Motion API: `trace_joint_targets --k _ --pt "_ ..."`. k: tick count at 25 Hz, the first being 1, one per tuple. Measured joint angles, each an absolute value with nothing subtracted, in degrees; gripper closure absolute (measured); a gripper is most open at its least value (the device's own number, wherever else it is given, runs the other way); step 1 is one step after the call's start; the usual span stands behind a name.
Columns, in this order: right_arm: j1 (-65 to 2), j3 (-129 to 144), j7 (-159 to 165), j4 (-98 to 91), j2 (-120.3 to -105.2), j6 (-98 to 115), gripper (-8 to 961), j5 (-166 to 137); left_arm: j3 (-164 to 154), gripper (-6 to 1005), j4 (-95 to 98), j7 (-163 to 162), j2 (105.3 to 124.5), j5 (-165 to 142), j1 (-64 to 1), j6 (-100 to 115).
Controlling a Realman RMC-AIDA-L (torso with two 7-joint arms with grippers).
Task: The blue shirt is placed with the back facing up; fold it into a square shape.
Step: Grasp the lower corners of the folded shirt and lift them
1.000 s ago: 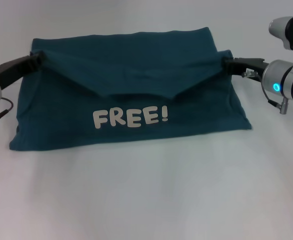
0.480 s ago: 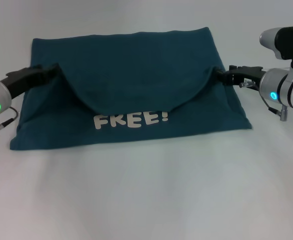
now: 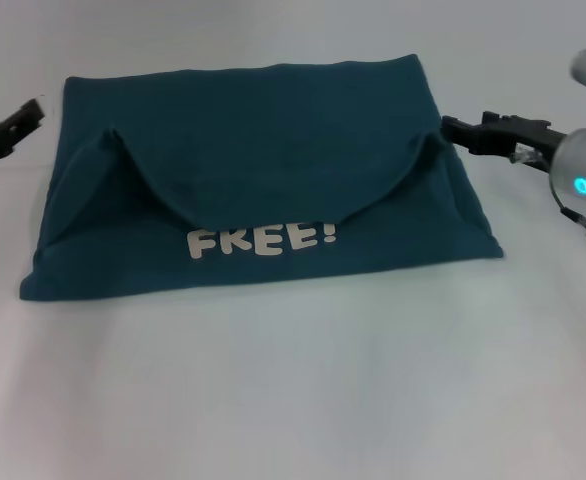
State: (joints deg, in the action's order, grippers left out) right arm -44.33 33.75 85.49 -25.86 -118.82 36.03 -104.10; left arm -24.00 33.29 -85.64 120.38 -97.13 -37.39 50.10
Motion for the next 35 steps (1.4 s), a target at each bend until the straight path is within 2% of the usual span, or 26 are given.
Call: trace_joint_targets --k 6,11,19,29,35 --pt "-39.7 33.7 88.4 -28.2 -117.94 42.8 237 -102.9 -24.1 211 35.2 -89.6 119.72 -98.5 -33.5 54.9" --pt "-37.5 34.2 93.5 -28.7 -116.09 47.7 48 -103.2 -24.1 167 36.5 -91.8 119.75 -103.0 -32.1 55.7" --pt "-36.4 35.1 102.4 -28.8 -113.37 53.5 55 -108.5 -24.1 116 37.8 -93.2 120.04 -108.6 -31.0 56.1" --pt "-38.6 37.1 122.3 -30.4 -108.66 61.8 64 -122.8 -24.2 120 38.8 -94.2 120.78 -118.6 -29.8 57.7" --pt "-39.7 37.1 128.6 -30.4 -107.92 64.1 64 -129.6 -24.2 122 41.2 -94.3 121.46 -119.2 -28.0 60.8"
